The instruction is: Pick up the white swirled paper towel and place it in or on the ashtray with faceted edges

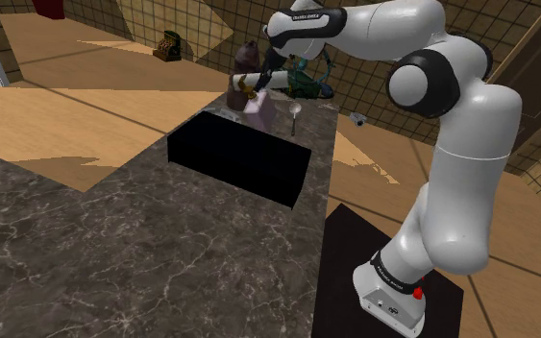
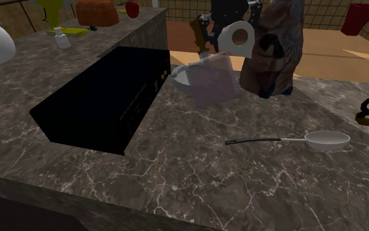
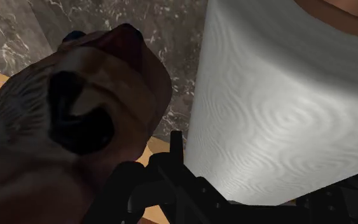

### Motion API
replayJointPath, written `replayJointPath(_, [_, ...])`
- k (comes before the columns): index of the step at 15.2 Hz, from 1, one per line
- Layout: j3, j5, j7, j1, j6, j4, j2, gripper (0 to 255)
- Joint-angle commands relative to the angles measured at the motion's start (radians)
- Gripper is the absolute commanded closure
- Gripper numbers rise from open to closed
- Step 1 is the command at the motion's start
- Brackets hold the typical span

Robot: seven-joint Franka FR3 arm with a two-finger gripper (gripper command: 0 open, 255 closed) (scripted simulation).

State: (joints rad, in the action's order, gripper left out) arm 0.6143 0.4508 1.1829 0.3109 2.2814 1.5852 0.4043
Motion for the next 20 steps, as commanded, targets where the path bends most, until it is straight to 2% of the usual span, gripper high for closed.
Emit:
replayJointPath(1, [-0.016,-0.002,-0.039,0.019,-0.035,-0.021,0.033,255])
replayJointPath(9, [-0.053,-0.010,-0.210,0.073,-0.099,-0.251,0.186,255])
replayJointPath(20, [-0.077,0.027,-0.174,0.074,0.023,-0.159,0.221,255])
